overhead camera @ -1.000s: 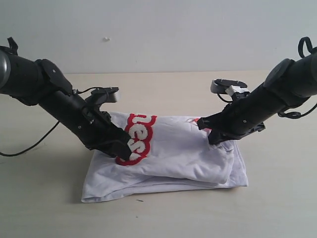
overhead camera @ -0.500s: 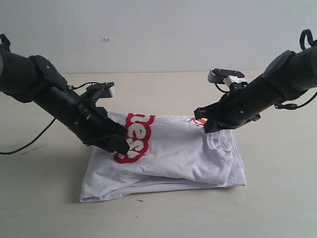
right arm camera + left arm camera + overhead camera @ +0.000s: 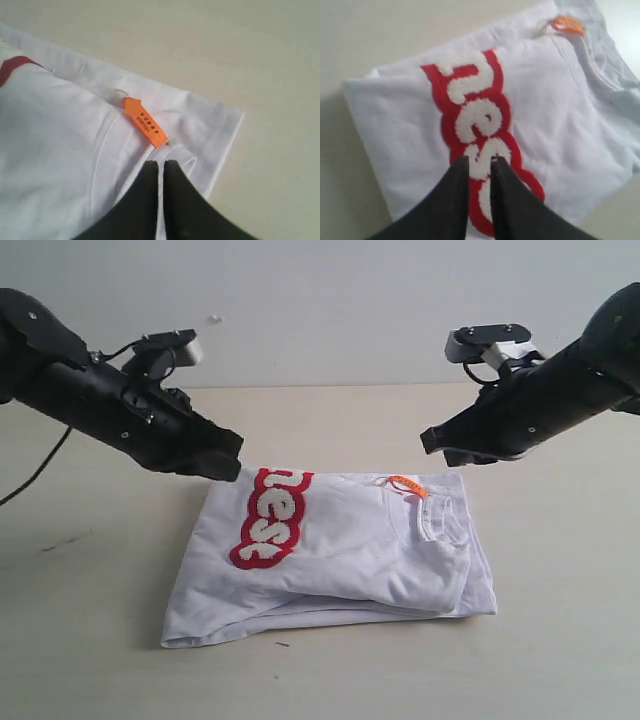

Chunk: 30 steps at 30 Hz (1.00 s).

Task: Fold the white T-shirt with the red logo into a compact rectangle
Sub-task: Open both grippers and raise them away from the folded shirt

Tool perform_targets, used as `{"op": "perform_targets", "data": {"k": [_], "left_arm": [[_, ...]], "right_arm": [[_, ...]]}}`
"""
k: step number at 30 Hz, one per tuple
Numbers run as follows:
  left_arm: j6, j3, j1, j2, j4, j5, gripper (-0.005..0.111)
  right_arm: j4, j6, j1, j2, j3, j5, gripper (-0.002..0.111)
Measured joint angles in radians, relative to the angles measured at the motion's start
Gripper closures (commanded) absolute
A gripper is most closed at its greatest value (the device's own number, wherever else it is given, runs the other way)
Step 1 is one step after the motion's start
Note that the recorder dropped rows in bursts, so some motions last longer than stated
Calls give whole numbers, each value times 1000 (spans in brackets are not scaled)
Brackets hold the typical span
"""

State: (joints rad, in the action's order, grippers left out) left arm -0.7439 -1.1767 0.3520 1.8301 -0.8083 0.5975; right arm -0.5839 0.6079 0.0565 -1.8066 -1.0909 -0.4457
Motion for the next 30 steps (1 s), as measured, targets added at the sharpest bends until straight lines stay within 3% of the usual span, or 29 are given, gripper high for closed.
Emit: {"op": "perform_targets", "data": {"k": [8, 12, 30], "left_arm": [[-17, 264, -2, -254, -54, -314, 94], [-32, 370, -2, -376, -84, -389, 94], [-33, 554, -2, -716, -109, -393, 94]], "right_arm": [[0, -2, 0, 273, 260, 113, 103], [-2, -2, 0, 377, 355, 135, 103], [-4, -2, 0, 686, 501, 88, 103]]}}
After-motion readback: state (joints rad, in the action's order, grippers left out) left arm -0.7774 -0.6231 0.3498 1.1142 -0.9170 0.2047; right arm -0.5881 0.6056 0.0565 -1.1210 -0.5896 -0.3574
